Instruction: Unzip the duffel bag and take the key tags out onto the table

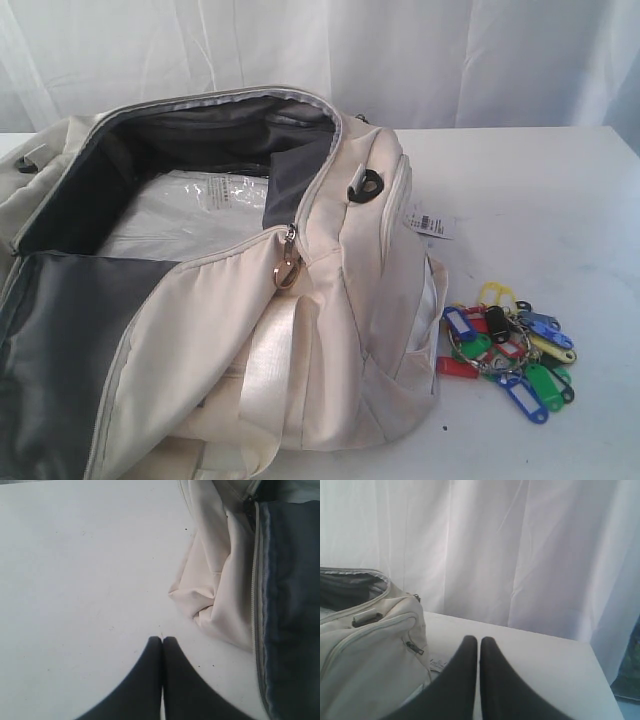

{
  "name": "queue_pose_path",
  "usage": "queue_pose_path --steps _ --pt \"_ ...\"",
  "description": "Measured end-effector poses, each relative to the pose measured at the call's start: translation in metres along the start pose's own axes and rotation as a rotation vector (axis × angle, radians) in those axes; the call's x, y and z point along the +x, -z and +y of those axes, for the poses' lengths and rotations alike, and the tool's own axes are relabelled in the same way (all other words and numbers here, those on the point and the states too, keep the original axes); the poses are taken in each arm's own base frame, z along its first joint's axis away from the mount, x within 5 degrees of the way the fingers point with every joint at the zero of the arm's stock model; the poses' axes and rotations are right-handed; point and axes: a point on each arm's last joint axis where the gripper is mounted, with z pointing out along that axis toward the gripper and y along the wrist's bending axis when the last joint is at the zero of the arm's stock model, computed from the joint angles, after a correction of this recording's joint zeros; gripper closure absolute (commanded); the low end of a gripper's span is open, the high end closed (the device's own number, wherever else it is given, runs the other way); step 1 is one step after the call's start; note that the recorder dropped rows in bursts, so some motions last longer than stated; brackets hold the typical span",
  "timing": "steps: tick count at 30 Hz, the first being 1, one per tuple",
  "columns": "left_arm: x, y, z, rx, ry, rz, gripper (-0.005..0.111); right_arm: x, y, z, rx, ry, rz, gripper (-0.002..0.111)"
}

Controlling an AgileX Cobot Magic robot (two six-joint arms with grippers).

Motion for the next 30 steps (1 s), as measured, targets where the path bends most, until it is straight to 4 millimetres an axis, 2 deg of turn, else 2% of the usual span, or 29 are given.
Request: queue_pose_path --steps 6,9,11,13,15,22,30 --pt "0.0 0.0 0.0 0.0 0.0 0.0 0.106 0.01 0.003 0.0 0.222 -0.153 0.097 0.105" --pt "0.0 0.0 0.0 0.0 0.0 0.0 0.106 0.018 -0.004 0.002 0.283 -0.225 0.044 0.105" --pt "0.0 0.0 0.0 0.0 0.0 0.0 0.106 0.029 -0.009 0.002 0.328 -0.296 0.02 0.105" --pt "0.0 0.0 0.0 0.0 0.0 0.0 0.106 0.054 -0.015 0.0 0.405 -0.357 0.067 0.105" --pt "0.0 0.0 0.0 0.0 0.0 0.0 0.106 0.07 -0.018 -0.001 0.421 -0.385 0.099 0.105" --pt "0.0 0.0 0.0 0.0 0.0 0.0 0.106 0.102 -0.023 -0.001 0.423 -0.388 0.117 0.105" --pt "0.0 0.0 0.0 -0.002 0.001 0.0 0.106 0.11 -0.023 0.0 0.412 -0.241 0.205 0.105"
